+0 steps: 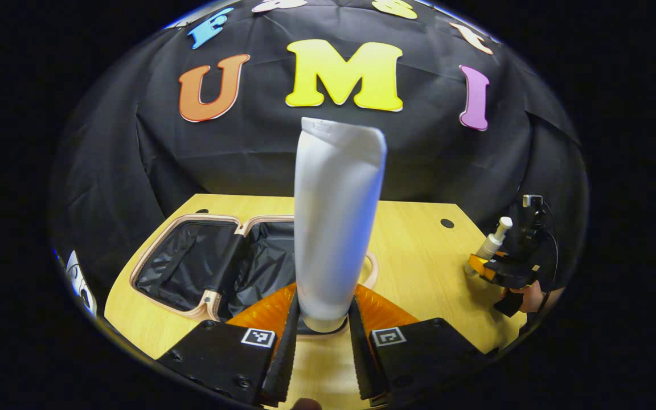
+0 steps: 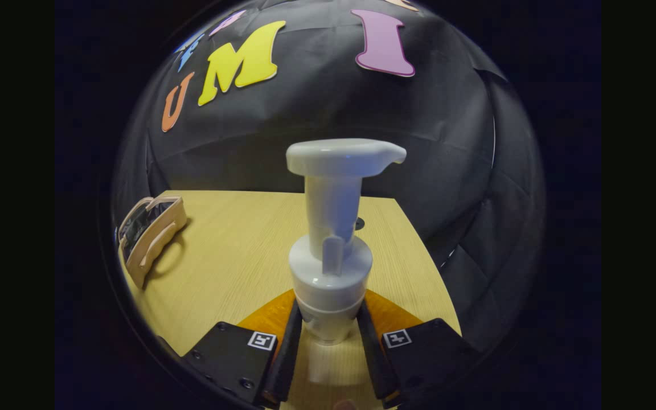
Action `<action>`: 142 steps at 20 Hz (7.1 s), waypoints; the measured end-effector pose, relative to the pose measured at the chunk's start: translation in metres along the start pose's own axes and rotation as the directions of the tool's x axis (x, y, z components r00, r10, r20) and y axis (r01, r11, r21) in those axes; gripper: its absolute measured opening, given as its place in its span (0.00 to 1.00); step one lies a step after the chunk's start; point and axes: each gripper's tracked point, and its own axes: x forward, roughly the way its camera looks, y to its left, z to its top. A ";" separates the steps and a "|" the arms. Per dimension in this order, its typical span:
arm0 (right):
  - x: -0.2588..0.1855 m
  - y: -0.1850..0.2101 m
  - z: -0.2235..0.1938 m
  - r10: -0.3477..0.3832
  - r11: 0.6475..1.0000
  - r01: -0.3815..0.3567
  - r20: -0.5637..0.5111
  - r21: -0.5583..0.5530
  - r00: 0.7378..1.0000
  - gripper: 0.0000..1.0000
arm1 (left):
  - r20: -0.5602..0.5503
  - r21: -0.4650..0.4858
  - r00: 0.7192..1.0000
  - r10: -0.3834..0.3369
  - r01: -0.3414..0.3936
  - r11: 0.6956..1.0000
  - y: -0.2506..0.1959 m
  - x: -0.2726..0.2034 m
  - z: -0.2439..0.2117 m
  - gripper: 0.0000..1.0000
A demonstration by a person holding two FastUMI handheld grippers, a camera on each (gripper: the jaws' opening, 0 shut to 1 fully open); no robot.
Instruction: First open the suitcase, pack the skin care products into it, and then close the suitcase.
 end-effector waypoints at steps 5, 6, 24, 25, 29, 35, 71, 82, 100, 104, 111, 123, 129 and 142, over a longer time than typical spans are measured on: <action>-0.054 0.010 0.044 0.002 0.999 -0.005 0.059 0.048 0.998 0.48 | -0.051 -0.065 0.986 -0.159 0.155 0.986 0.036 0.016 0.000 0.47; -0.070 0.017 0.055 0.023 0.998 -0.028 0.064 0.065 0.998 0.48 | -0.068 -0.058 0.980 -0.187 0.184 0.981 0.044 0.022 0.000 0.47; -0.254 0.248 0.097 0.361 0.931 -0.356 -0.064 0.077 0.930 0.48 | -0.695 -0.220 0.613 -0.376 0.317 0.923 0.100 0.148 -0.103 0.45; -0.250 0.266 0.100 0.388 0.921 -0.383 -0.074 0.072 0.919 0.48 | -0.732 -0.202 0.585 -0.349 0.303 0.931 0.100 0.147 -0.107 0.45; -0.219 0.322 0.092 0.462 0.886 -0.458 -0.186 0.068 0.867 0.48 | -0.791 -0.136 0.552 -0.264 0.263 0.955 0.104 0.149 -0.117 0.45; -0.151 0.383 0.066 0.486 0.873 -0.456 -0.411 0.174 0.771 0.48 | -0.698 -0.264 0.620 -0.358 0.242 0.934 0.094 0.125 -0.097 0.61; -0.138 0.421 0.087 0.389 0.921 -0.326 -0.483 0.212 0.784 0.73 | 0.063 -0.492 0.998 -0.007 0.037 0.870 0.374 -0.042 -0.028 0.83; -0.264 0.386 0.195 0.511 0.860 -0.511 -0.010 0.008 0.860 0.77 | 0.156 -0.878 0.972 -0.177 0.218 0.426 0.454 0.085 -0.068 0.97; -0.291 0.372 0.196 0.495 0.868 -0.492 0.043 -0.064 0.868 0.77 | 0.270 -0.905 0.945 -0.183 0.314 0.286 0.440 0.135 -0.022 0.27; -0.299 0.352 0.213 0.489 0.871 -0.491 0.120 -0.017 0.864 0.77 | 0.313 -0.874 0.939 -0.143 0.344 0.344 0.434 0.110 0.019 0.27; -0.316 0.281 0.240 0.382 0.916 -0.401 0.269 0.018 0.884 0.77 | 0.397 -0.721 0.906 -0.146 0.407 0.561 0.370 0.052 0.109 0.12; -0.340 0.155 0.223 0.139 0.973 -0.195 0.360 0.124 0.923 0.77 | 0.380 -0.291 0.909 -0.175 0.297 0.910 0.142 0.018 0.157 0.15; -0.346 0.108 0.217 0.032 0.990 -0.079 0.362 0.116 0.932 0.77 | 0.297 -0.144 0.926 -0.235 0.287 0.947 0.036 0.049 0.120 0.15; -0.355 0.015 0.185 -0.099 0.986 0.057 0.275 0.158 0.956 0.77 | 0.066 0.222 0.993 -0.098 0.081 0.972 -0.049 0.139 0.001 0.15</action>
